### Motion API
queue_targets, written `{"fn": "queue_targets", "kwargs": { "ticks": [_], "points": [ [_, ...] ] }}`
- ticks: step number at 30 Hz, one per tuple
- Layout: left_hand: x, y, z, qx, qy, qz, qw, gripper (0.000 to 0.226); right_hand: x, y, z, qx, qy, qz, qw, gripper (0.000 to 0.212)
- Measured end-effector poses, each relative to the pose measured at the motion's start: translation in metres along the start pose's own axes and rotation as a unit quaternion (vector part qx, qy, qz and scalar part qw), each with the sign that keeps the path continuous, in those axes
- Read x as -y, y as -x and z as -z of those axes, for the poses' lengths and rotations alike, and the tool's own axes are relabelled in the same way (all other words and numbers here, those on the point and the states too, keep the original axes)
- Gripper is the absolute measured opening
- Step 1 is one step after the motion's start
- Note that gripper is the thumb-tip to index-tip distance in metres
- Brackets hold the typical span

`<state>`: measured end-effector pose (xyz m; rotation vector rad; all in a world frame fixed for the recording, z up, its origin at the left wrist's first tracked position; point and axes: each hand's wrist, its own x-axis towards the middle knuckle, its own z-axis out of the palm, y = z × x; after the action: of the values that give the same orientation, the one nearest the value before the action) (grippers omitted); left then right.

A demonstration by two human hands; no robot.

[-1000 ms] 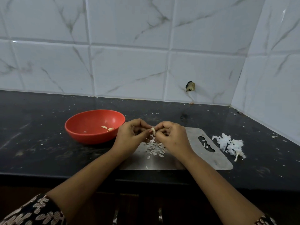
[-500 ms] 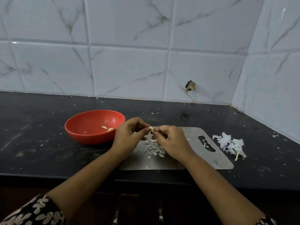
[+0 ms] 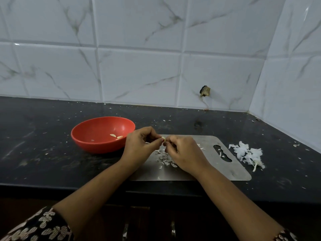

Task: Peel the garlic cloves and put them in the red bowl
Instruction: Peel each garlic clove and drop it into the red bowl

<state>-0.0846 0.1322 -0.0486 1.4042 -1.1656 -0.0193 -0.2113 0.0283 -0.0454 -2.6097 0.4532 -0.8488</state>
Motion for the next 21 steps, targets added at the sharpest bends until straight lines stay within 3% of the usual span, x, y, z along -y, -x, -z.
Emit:
{"fn": "queue_targets", "kwargs": {
  "ticks": [5, 13, 21],
  "points": [
    [0.0002, -0.0001, 0.0006, 0.005, 0.001, 0.001, 1.000, 0.021, 0.0013, -0.0005, 0.0007, -0.002, 0.007, 0.008, 1.000, 0.020],
    [0.0008, -0.0017, 0.0001, 0.022, 0.108, 0.049, 0.993, 0.011, 0.0001, -0.0002, 0.0014, -0.023, -0.079, -0.013, 0.996, 0.016],
    [-0.0005, -0.0020, -0.0004, 0.047, 0.117, 0.061, 0.990, 0.018, -0.0004, -0.0005, 0.0019, -0.033, -0.081, -0.010, 0.996, 0.016]
  ]
}}
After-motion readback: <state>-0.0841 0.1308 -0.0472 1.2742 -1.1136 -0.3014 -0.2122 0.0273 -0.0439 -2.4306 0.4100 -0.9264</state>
